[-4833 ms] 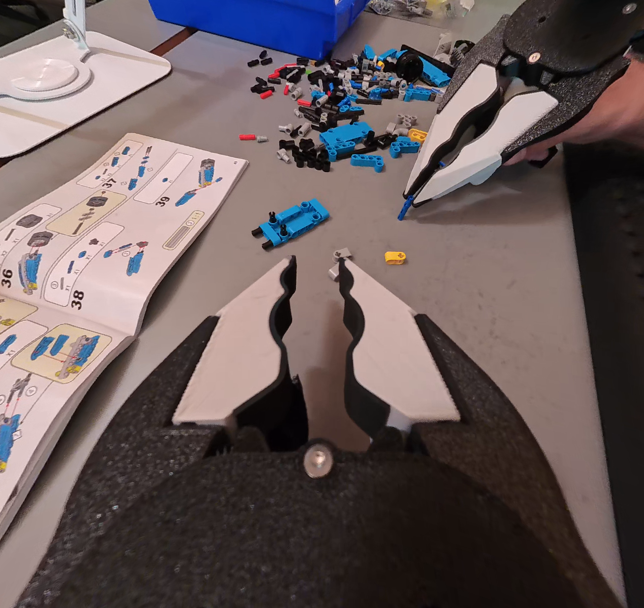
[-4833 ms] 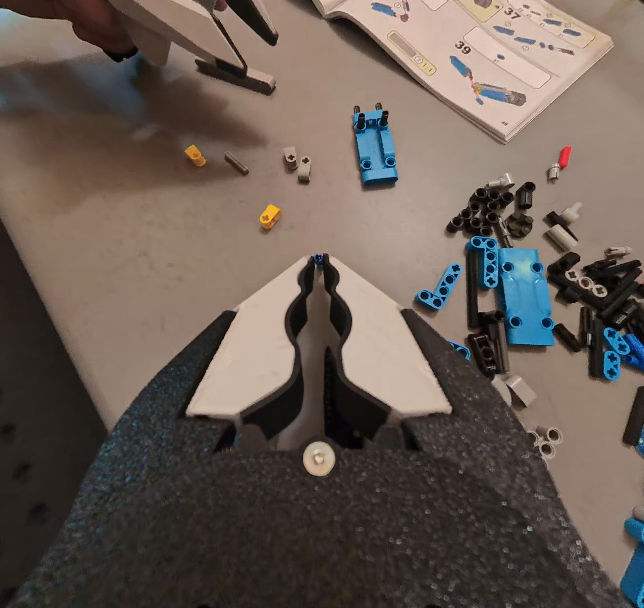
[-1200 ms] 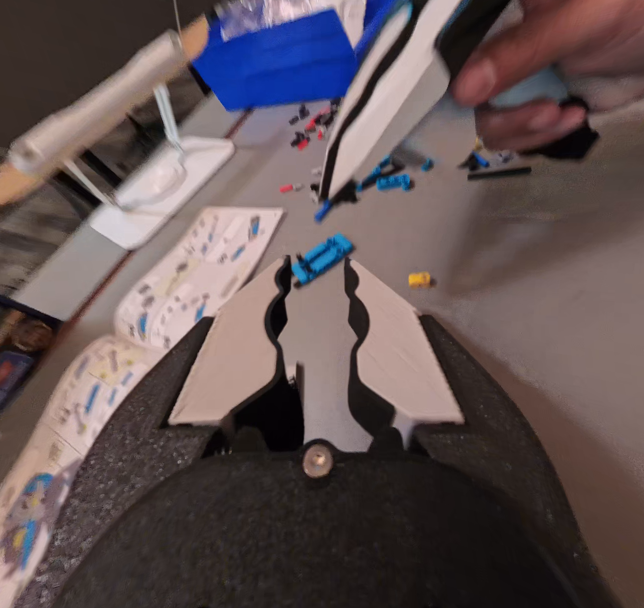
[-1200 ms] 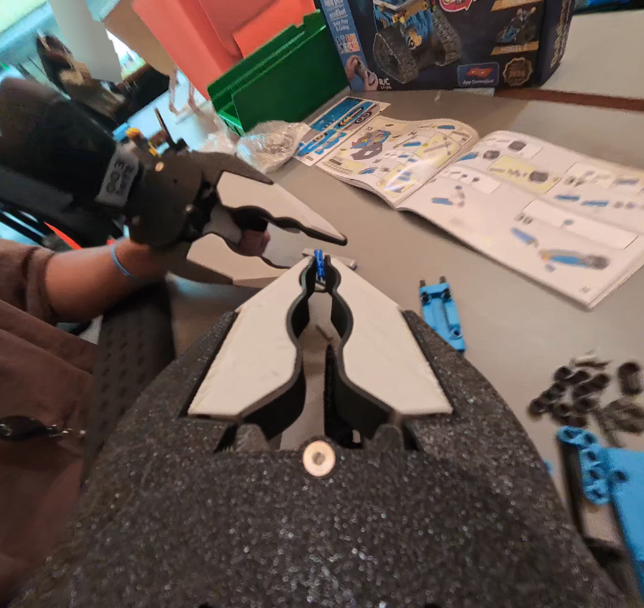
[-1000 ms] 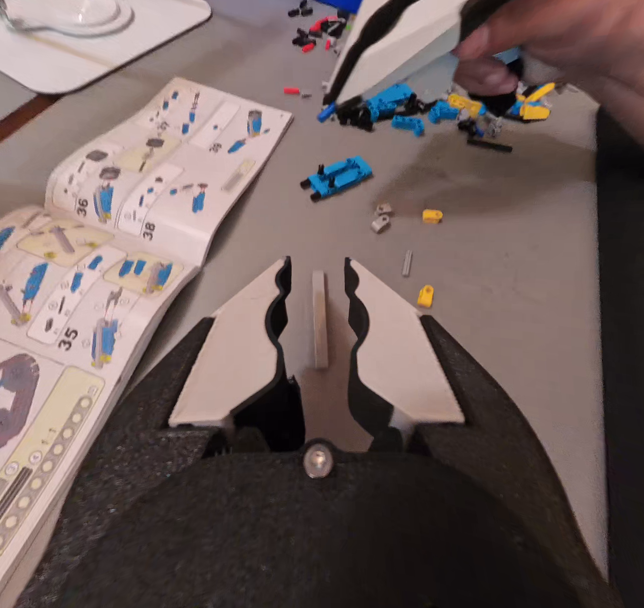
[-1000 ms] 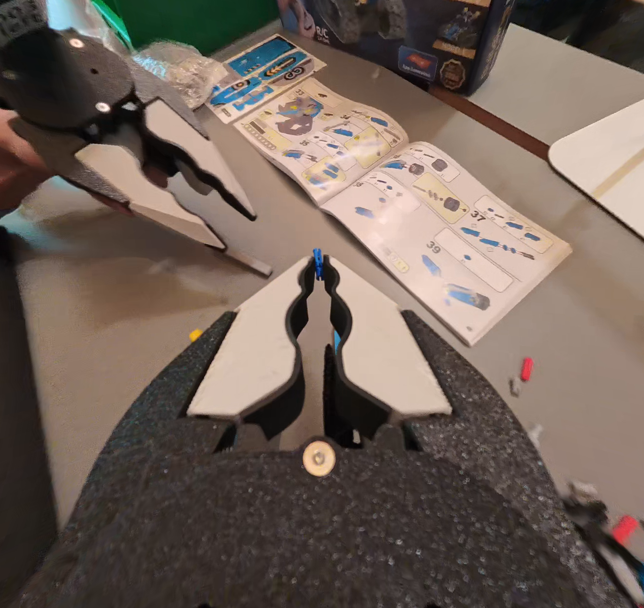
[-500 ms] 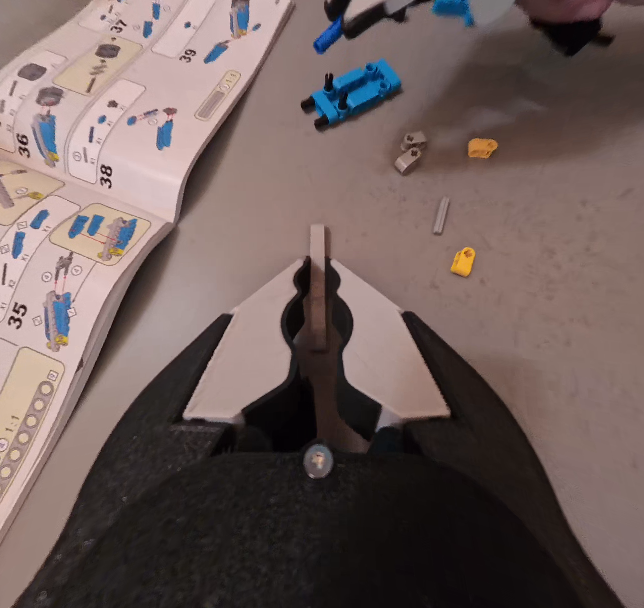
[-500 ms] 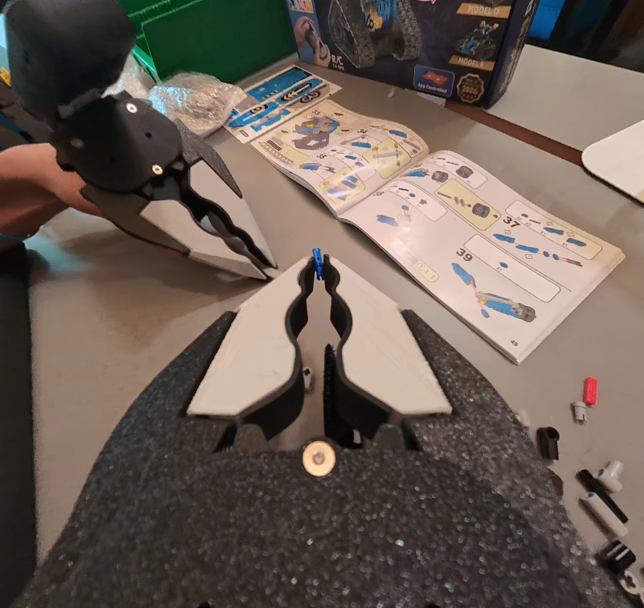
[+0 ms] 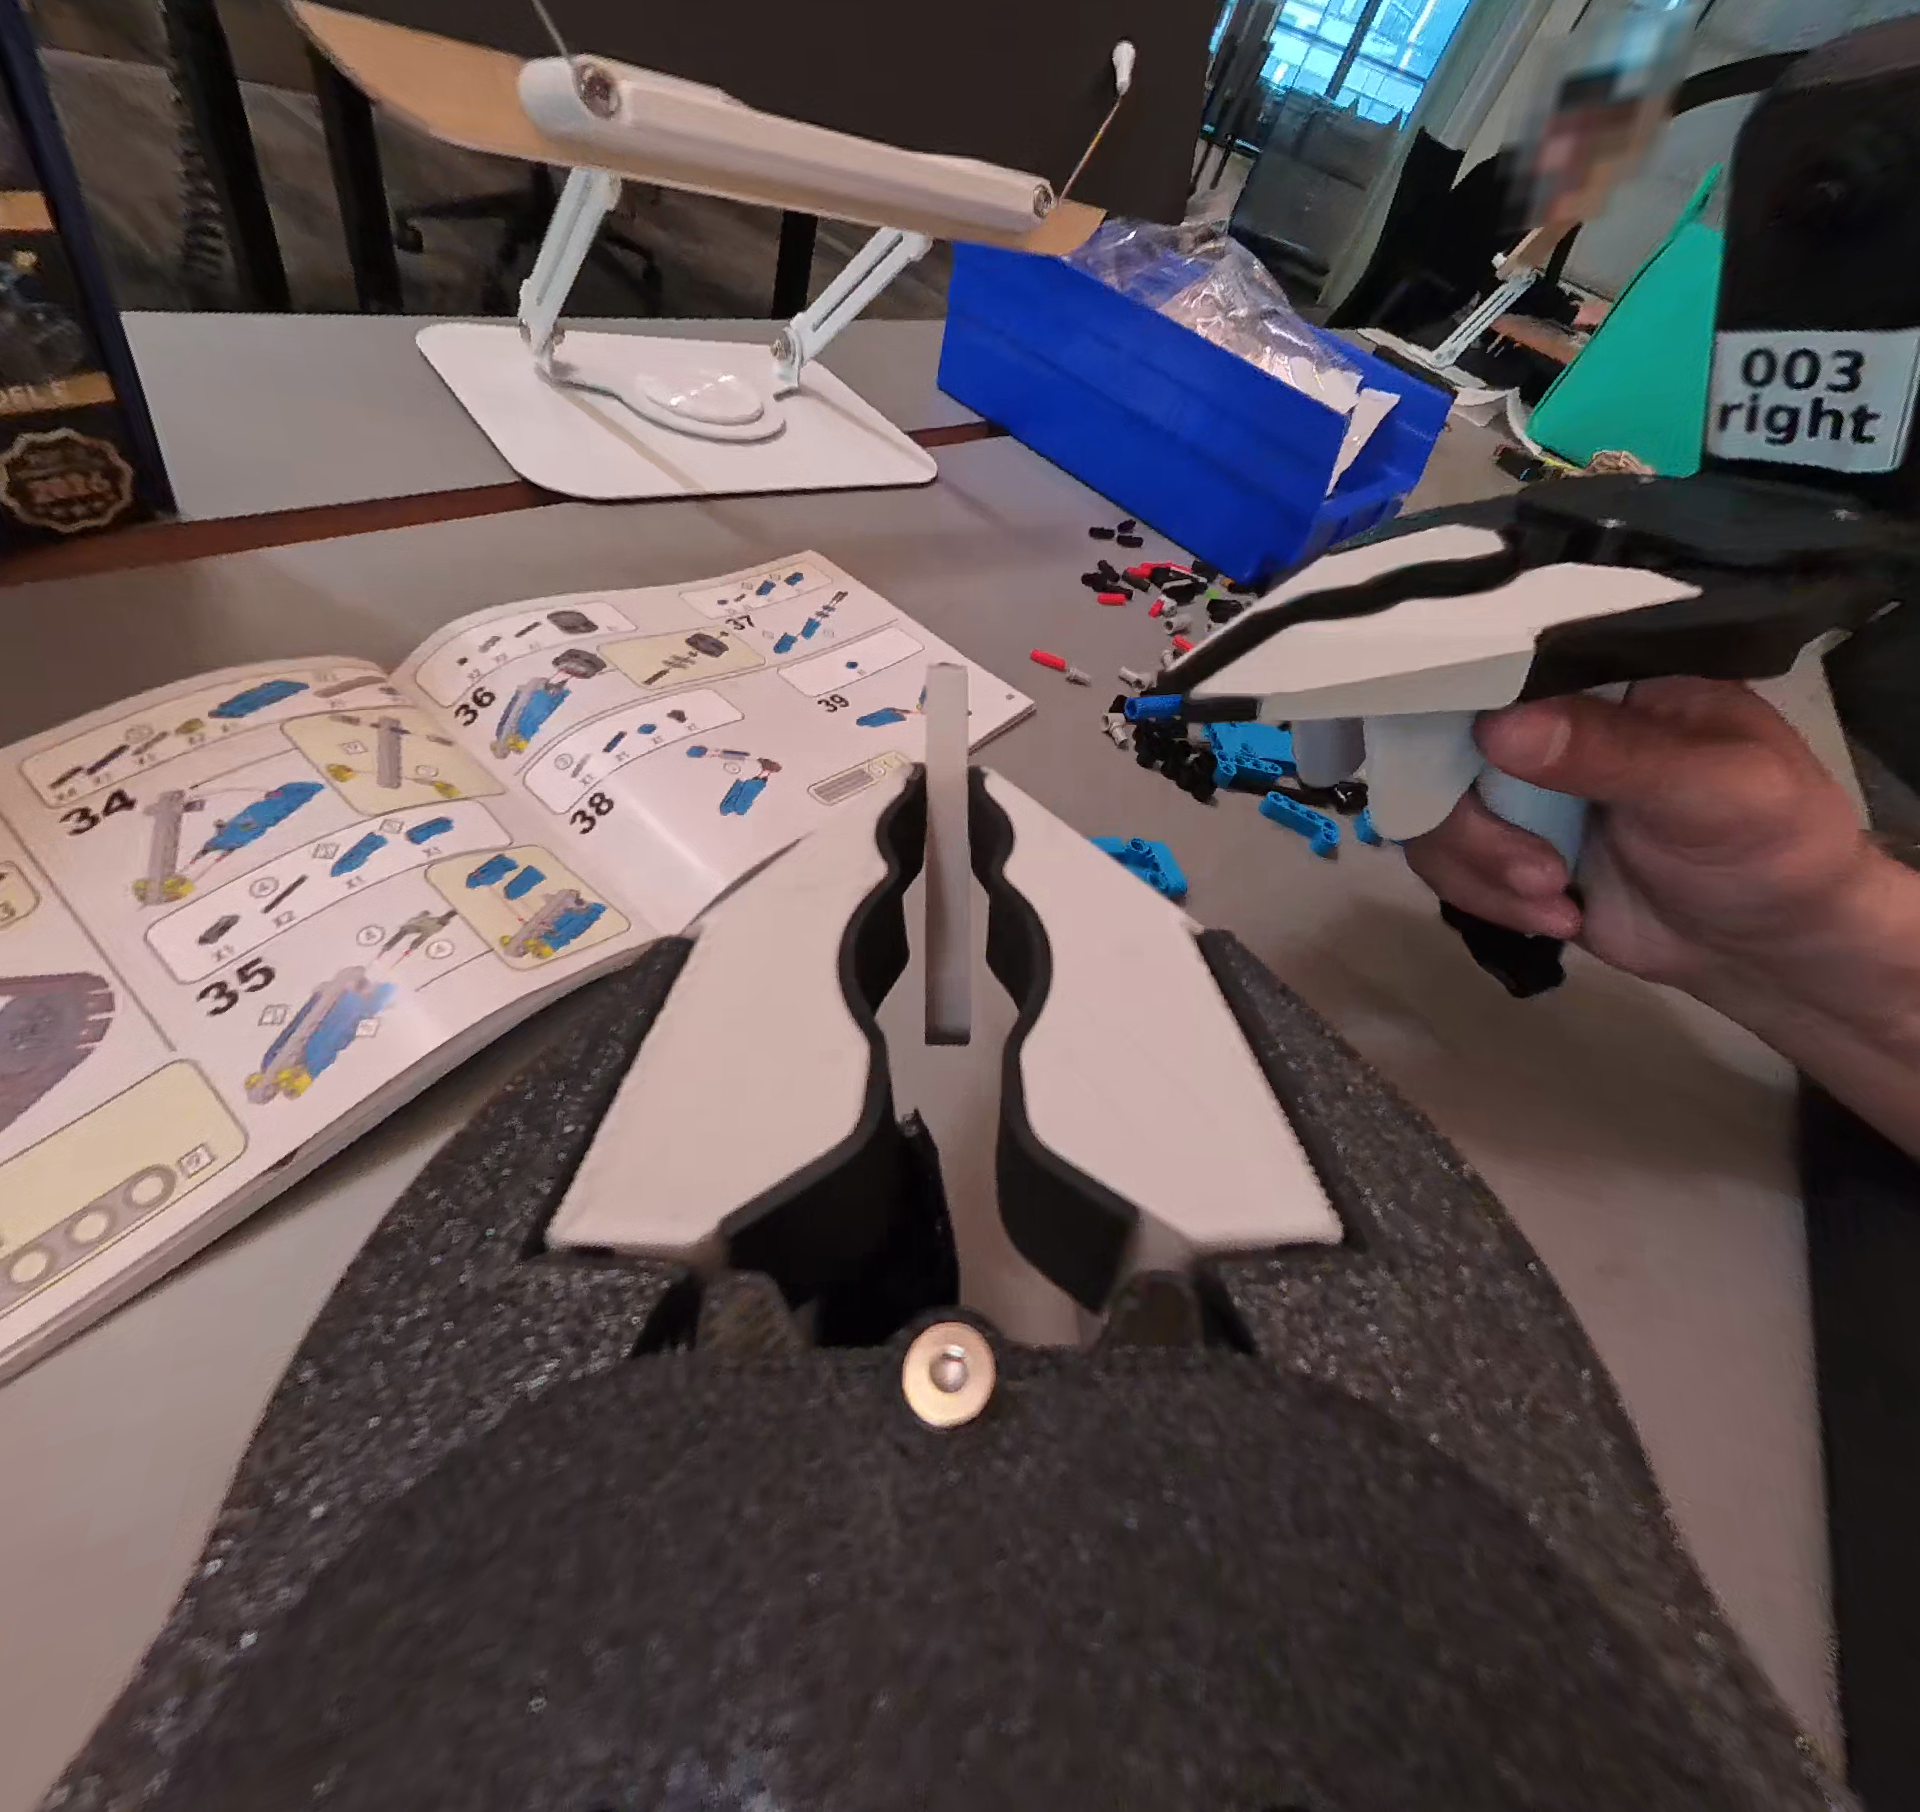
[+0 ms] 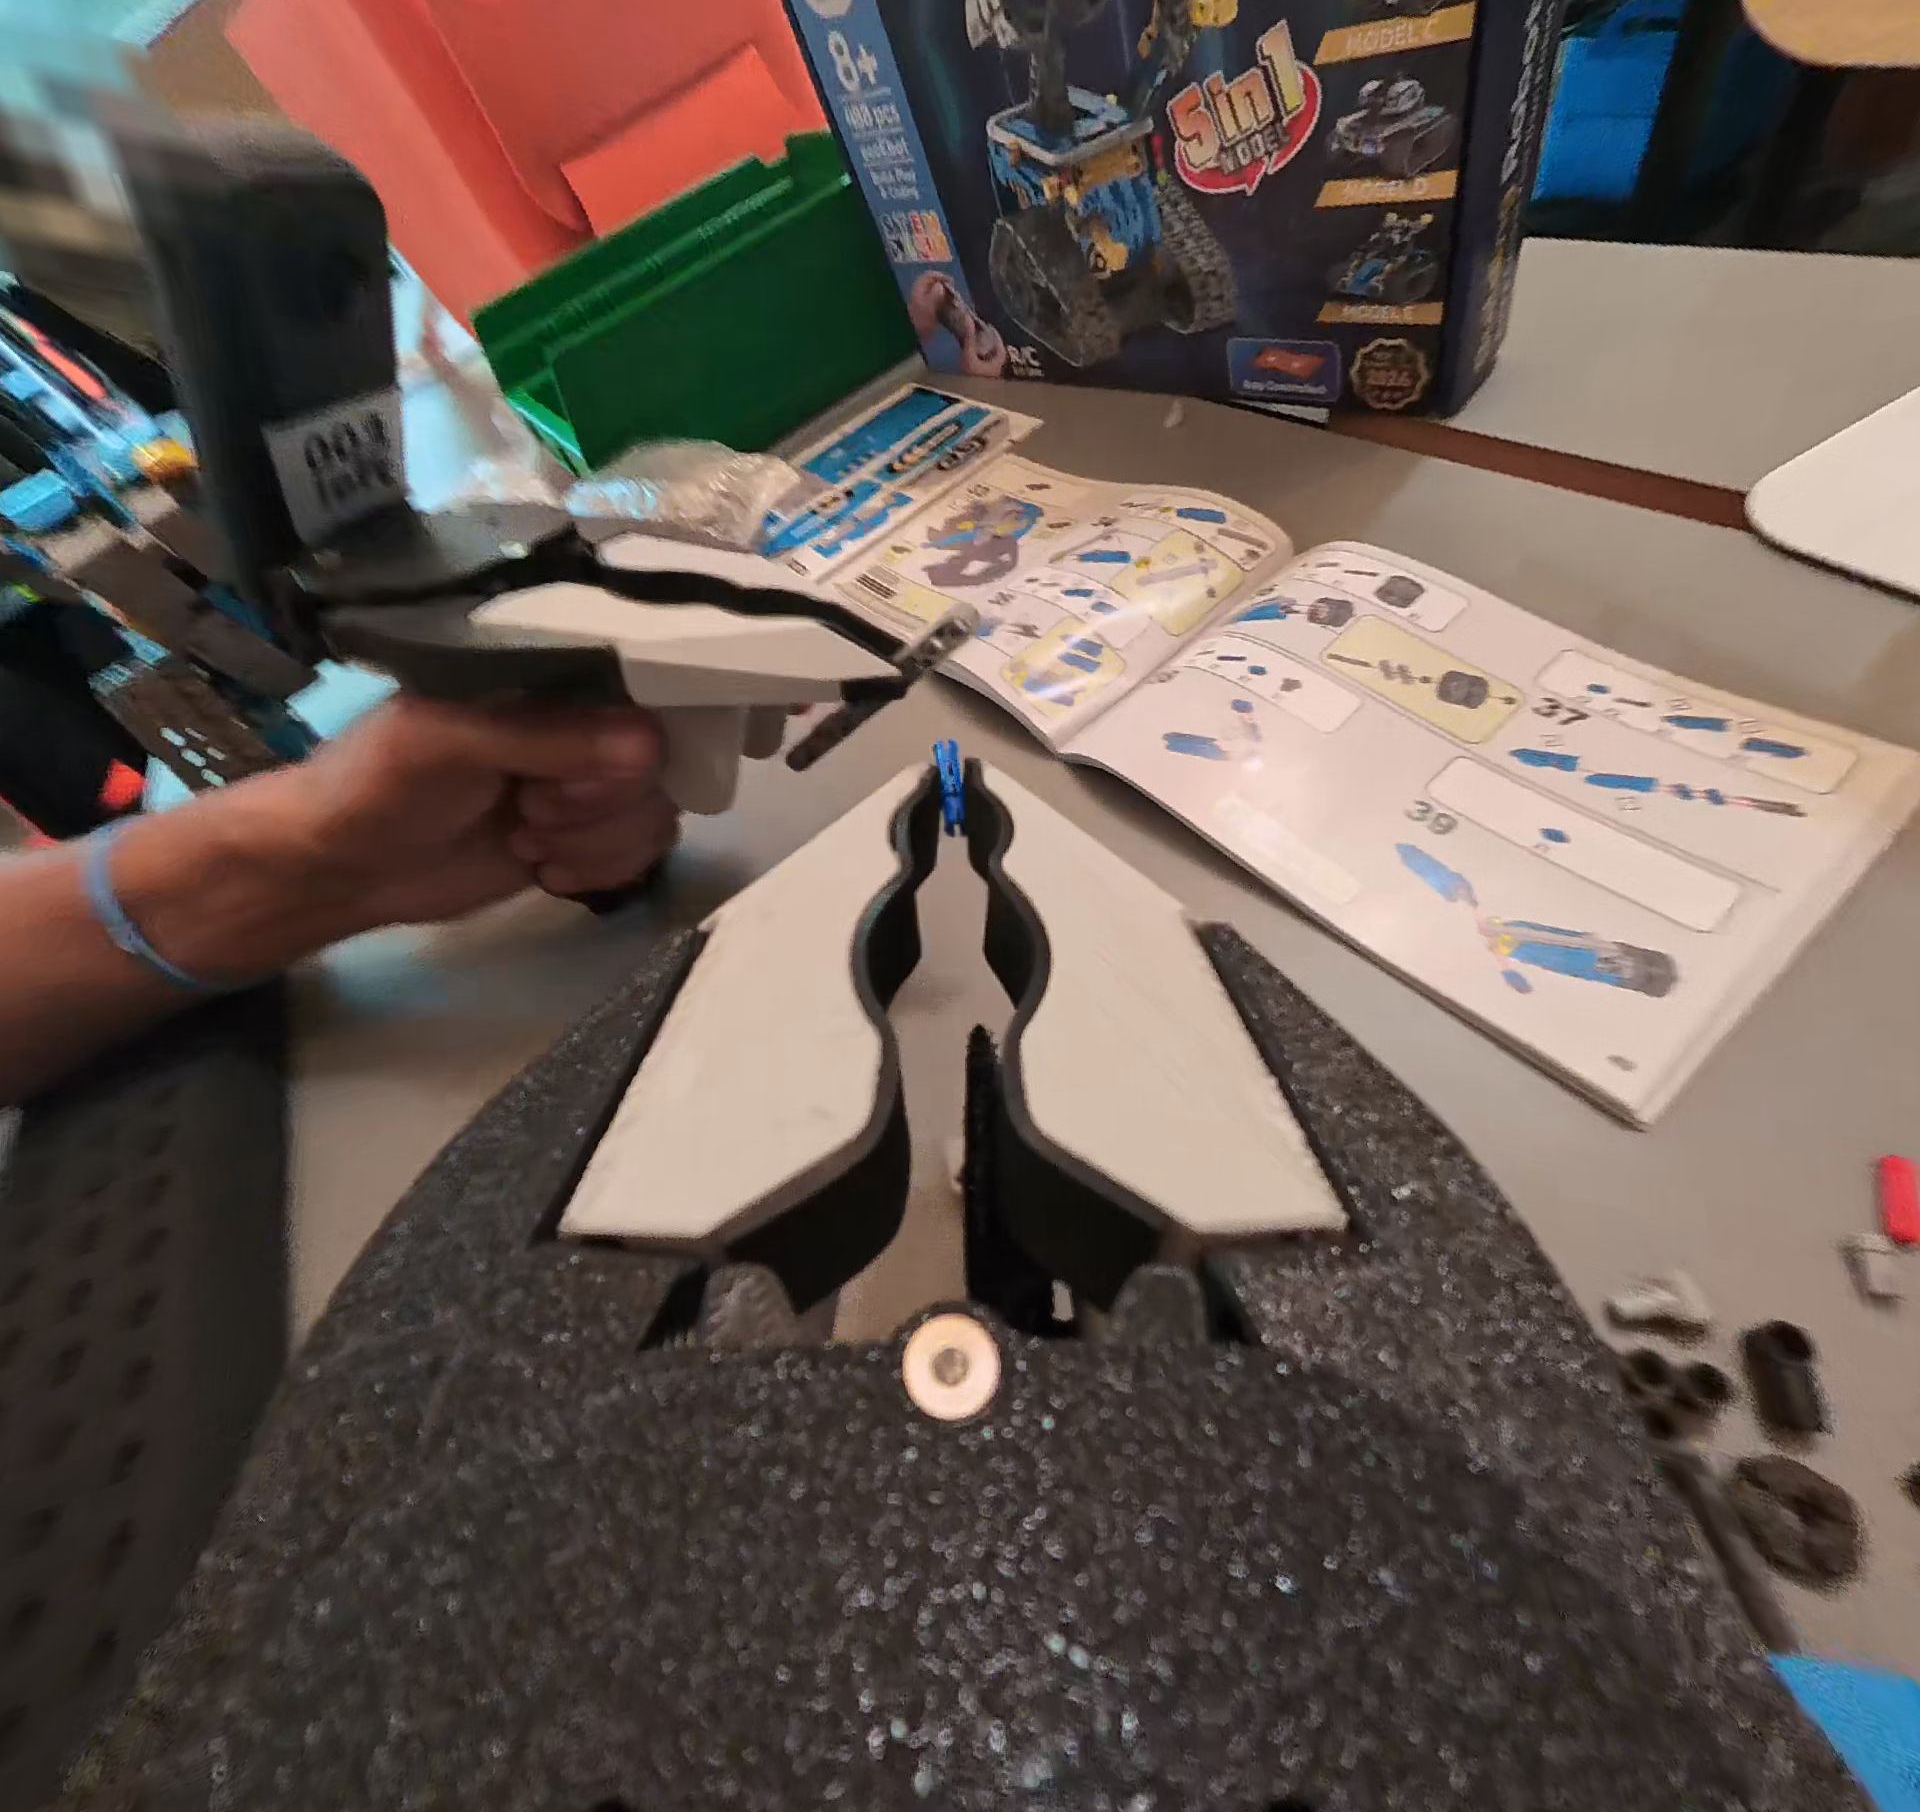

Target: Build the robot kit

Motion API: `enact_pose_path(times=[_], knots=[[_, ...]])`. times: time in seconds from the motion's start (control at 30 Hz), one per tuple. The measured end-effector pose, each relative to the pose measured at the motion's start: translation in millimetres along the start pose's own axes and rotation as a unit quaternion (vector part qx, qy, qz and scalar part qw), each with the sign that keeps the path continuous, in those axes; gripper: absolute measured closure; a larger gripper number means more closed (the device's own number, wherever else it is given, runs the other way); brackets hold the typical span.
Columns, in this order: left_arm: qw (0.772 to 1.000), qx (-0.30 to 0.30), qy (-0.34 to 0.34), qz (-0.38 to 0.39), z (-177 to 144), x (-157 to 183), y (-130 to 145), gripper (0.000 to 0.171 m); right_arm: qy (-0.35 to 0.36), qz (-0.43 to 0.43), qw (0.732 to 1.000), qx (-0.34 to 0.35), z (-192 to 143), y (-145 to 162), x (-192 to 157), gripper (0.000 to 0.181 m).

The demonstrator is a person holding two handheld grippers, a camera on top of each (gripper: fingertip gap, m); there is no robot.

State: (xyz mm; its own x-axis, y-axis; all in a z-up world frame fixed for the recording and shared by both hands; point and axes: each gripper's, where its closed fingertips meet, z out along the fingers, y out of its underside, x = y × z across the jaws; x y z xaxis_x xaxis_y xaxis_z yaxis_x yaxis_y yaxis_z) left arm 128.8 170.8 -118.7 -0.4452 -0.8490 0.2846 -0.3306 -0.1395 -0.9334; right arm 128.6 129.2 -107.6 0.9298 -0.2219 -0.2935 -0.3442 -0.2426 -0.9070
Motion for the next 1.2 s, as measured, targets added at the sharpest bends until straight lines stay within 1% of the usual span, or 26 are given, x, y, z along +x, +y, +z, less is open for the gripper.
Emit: enact_pose_path(times=[0.07,0.17,0.27,0.47,0.6,0.73,0.8,0.9,1.0,1.03,1.1,1.2], knots=[[1.000,0.009,0.000,0.023,4.3,6.6,-2.2,0.165,-0.015,0.030,0.999,0.013,1.9,-3.8,-2.7,0.177],[0.999,0.022,0.011,0.044,9.6,20.4,-6.6,0.165,-0.005,0.034,0.999,0.023,3.5,-6.4,-1.2,0.177],[0.999,0.024,0.023,0.031,13.8,27.5,-6.3,0.165,-0.005,0.036,0.999,0.027,5.4,-7.5,-3.1,0.177],[0.999,0.017,0.015,0.024,16.4,23.8,-2.1,0.165,0.022,0.037,0.999,0.020,8.4,-4.5,2.8,0.178],[0.999,0.014,0.002,0.038,17.7,23.9,-1.0,0.165,0.039,0.034,0.998,0.023,8.2,-5.6,5.2,0.178],[0.997,0.013,-0.025,0.068,18.0,22.9,-1.1,0.165,0.064,0.013,0.998,0.018,8.7,-5.4,5.9,0.178],[0.996,0.013,-0.034,0.076,17.9,22.9,-1.0,0.165,0.082,-0.014,0.996,0.011,9.2,-4.5,6.0,0.178],[0.996,0.016,-0.039,0.080,17.9,24.5,-2.1,0.165,0.121,-0.074,0.990,0.001,9.3,-4.5,6.1,0.179],[0.993,0.014,-0.049,0.104,17.5,26.0,-2.5,0.165,0.172,-0.160,0.972,-0.021,11.3,-2.5,6.6,0.181],[0.993,0.015,-0.049,0.108,16.7,25.7,-3.4,0.165,0.177,-0.174,0.968,-0.022,11.7,-2.9,6.0,0.181],[0.994,0.014,-0.043,0.102,16.7,25.9,-3.8,0.165,0.165,-0.157,0.973,-0.018,11.5,-3.7,5.2,0.181],[0.992,0.009,-0.047,0.119,17.9,25.1,-2.1,0.165,0.146,-0.131,0.980,-0.018,11.6,-1.6,6.5,0.181]])
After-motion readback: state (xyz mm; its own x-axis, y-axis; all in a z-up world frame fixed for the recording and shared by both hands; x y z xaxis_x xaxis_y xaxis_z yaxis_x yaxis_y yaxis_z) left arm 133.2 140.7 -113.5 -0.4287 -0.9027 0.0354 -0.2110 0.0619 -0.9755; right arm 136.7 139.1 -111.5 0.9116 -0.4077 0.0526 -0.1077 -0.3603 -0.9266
